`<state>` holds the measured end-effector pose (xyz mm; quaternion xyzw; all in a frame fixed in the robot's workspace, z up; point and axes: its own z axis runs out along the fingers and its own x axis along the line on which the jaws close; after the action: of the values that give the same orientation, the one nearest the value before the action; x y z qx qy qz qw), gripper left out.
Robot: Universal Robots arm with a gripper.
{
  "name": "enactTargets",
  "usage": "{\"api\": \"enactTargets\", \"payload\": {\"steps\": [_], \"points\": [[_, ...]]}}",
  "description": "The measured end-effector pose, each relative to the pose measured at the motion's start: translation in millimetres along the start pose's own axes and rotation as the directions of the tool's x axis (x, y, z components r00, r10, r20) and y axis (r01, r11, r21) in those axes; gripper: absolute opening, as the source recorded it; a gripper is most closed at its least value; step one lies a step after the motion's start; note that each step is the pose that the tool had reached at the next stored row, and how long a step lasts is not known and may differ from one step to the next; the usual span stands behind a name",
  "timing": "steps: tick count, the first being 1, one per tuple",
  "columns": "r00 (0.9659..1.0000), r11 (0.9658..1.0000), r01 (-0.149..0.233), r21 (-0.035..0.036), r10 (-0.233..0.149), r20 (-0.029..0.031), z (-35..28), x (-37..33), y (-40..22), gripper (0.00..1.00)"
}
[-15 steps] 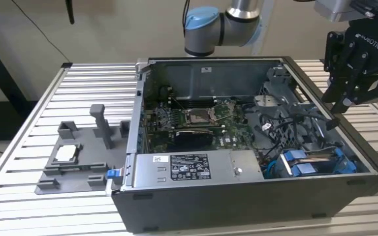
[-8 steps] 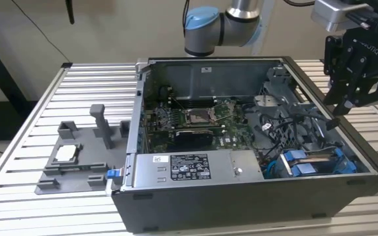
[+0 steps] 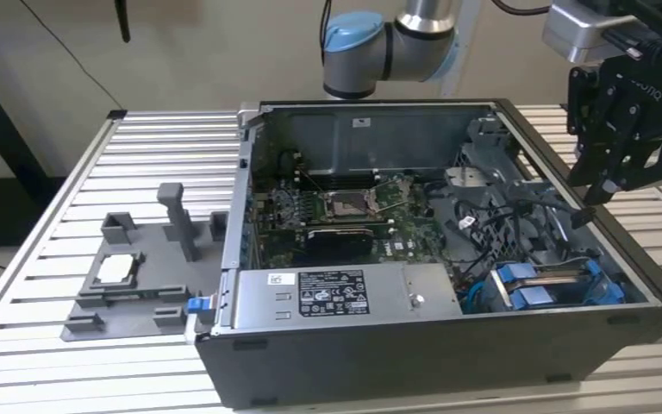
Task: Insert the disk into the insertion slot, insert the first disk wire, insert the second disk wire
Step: 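Insert the disk into the insertion slot, then insert the first disk wire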
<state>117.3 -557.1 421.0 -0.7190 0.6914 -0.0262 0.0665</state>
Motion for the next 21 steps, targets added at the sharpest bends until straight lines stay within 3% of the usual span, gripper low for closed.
{"api": "enactTargets", "payload": {"steps": [6,21], "points": [[1.0000,0.9997,0.002,0.0245,-0.002,-0.0009,8.1,0.5,0.9,0.33],[0.9999,0.9984,0.010,0.0548,-0.010,-0.0082,31.1,1.7,4.0,0.33]]}}
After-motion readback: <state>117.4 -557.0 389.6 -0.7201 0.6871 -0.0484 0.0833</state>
